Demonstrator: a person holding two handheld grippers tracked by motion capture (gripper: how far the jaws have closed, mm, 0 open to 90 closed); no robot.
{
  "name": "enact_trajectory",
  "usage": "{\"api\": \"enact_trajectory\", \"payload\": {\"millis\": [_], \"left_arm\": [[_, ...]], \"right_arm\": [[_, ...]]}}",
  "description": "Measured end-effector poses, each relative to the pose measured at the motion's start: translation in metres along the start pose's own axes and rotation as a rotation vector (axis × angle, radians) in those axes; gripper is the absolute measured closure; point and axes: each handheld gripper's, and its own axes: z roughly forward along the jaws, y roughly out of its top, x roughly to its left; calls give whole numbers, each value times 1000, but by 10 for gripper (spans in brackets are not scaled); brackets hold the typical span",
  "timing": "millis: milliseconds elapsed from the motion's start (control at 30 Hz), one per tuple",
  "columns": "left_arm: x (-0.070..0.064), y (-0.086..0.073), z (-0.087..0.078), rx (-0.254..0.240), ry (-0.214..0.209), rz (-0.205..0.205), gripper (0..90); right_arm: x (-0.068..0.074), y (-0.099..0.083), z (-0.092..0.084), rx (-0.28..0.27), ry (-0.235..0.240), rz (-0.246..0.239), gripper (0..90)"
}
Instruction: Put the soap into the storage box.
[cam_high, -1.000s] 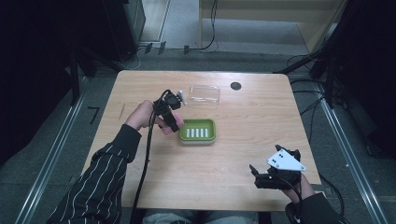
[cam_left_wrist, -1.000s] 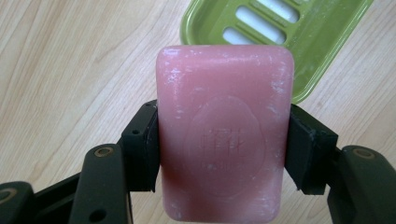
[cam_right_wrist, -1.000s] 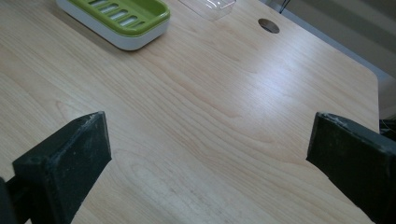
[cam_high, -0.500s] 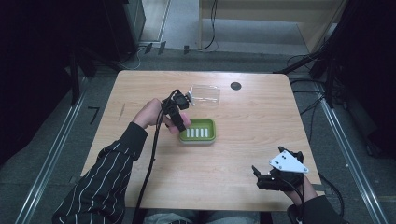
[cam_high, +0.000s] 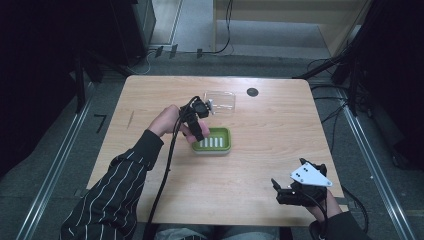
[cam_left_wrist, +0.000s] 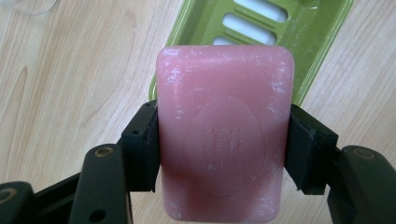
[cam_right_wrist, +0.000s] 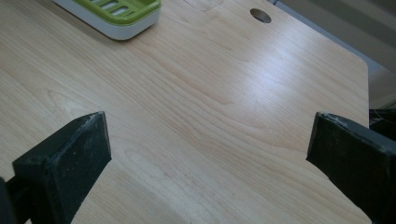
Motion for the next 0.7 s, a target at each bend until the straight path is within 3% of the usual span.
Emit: {"api": "enact_trajectory", "payload": {"millis": [700], "left_arm": [[-7, 19, 5, -6, 14, 73, 387]], "right_arm": [[-1, -4, -3, 8, -12, 12, 0]]}}
